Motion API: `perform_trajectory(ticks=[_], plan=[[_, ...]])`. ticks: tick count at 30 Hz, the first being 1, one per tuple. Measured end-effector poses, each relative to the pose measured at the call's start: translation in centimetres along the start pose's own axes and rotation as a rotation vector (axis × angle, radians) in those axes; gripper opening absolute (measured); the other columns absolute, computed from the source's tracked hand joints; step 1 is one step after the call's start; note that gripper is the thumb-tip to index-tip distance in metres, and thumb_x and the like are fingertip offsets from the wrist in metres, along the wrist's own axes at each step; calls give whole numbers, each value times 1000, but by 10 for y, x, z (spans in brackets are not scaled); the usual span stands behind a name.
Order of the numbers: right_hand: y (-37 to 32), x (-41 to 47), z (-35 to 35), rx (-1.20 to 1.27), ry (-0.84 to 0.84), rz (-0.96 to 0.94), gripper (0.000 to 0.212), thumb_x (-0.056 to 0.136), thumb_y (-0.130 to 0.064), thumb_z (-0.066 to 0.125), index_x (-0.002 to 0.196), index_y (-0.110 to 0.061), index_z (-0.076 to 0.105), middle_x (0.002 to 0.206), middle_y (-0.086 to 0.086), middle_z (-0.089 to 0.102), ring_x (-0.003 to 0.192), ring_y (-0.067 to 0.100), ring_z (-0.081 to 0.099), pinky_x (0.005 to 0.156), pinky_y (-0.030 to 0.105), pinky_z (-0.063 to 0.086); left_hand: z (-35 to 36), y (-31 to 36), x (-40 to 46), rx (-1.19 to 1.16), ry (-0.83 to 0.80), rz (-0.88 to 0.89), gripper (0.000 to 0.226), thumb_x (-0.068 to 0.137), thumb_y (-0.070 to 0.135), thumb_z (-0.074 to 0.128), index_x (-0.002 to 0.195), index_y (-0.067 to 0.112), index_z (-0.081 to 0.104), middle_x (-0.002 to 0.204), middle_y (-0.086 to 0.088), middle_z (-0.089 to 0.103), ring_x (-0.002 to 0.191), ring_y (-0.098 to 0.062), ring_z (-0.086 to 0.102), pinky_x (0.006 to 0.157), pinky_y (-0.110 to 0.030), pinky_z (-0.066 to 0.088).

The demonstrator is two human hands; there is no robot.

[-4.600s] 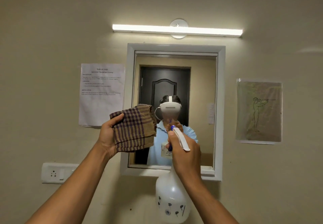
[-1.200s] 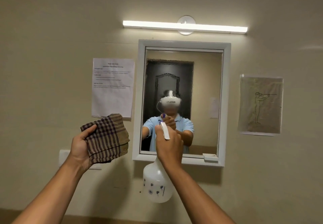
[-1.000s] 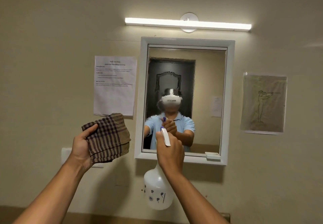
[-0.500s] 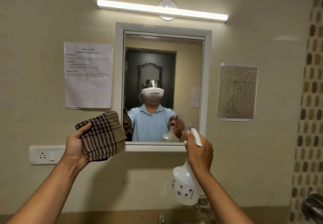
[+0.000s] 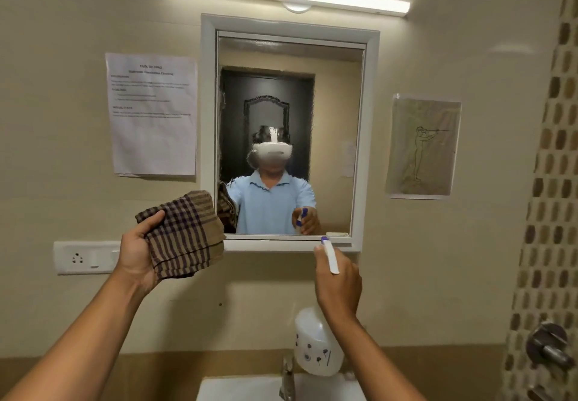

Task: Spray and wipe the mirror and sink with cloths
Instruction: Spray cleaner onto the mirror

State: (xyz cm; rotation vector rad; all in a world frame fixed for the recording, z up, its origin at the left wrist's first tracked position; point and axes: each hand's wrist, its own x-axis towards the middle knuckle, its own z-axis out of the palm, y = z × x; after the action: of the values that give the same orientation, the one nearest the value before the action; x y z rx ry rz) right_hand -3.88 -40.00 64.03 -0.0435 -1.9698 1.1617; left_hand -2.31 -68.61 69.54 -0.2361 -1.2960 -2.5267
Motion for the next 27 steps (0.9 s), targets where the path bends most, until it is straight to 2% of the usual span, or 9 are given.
perform_trajectory(ticks=[4,6,9,12,14,17,19,23,27], plan=[[-15,-17,31,19,-70,-32,39,96,-43,49,72,-16,63,63,-2,62,60,16,60,55,33,49,-18,11,-4,25,47,17,42,90,34,48,70,19,81,85,-4,77,70,-25,74,78,-44,47],[-25,-27,45,42,-109,-47,40,97,-45,48,72,-16,61,64,-2,62,60,16,60,53,31,46,-28,16,-5,34,73,27,37,85,36,51,73,19,81,88,-5,77,73,-26,74,79,-45,47],[-43,-39,60,40,-170,-105,41,97,-45,46,72,-16,60,66,0,64,61,17,59,51,29,38,-44,20,-4,45,126,28,46,95,37,44,76,18,81,92,-6,76,74,-28,74,78,-44,48],[-57,-51,71,16,-243,-142,37,98,-43,47,74,-18,60,71,1,65,62,14,55,50,22,33,-52,24,-5,46,152,22,42,93,37,46,79,18,81,95,-7,76,77,-29,74,79,-45,49],[-62,-59,78,28,-272,-145,35,98,-44,46,76,-20,59,71,-1,64,60,11,53,52,22,32,-58,24,-6,31,159,31,39,90,35,49,77,17,81,93,-7,76,77,-28,74,81,-45,49],[-61,-70,86,55,-308,-111,34,98,-45,45,76,-23,57,68,-6,60,58,9,54,51,16,33,-65,21,-5,24,144,26,46,95,35,44,74,17,81,89,-6,77,75,-26,74,81,-45,49],[-57,-75,89,69,-314,-99,35,98,-46,45,76,-22,58,65,-7,57,58,9,56,51,14,34,-67,18,-5,26,132,17,43,93,35,47,74,18,81,89,-6,77,75,-27,74,80,-48,48],[-53,-77,82,84,-289,-100,33,98,-43,47,72,-24,52,59,-8,50,53,8,51,47,10,33,-66,10,-2,19,111,8,31,75,37,57,77,17,81,95,-8,76,80,-28,74,84,-52,48],[-47,-73,71,132,-216,-106,34,97,-40,51,66,-26,47,54,-9,46,51,6,51,49,10,37,-63,-2,3,-14,99,-31,42,94,37,46,82,17,81,103,-9,75,87,-31,72,86,-51,48]])
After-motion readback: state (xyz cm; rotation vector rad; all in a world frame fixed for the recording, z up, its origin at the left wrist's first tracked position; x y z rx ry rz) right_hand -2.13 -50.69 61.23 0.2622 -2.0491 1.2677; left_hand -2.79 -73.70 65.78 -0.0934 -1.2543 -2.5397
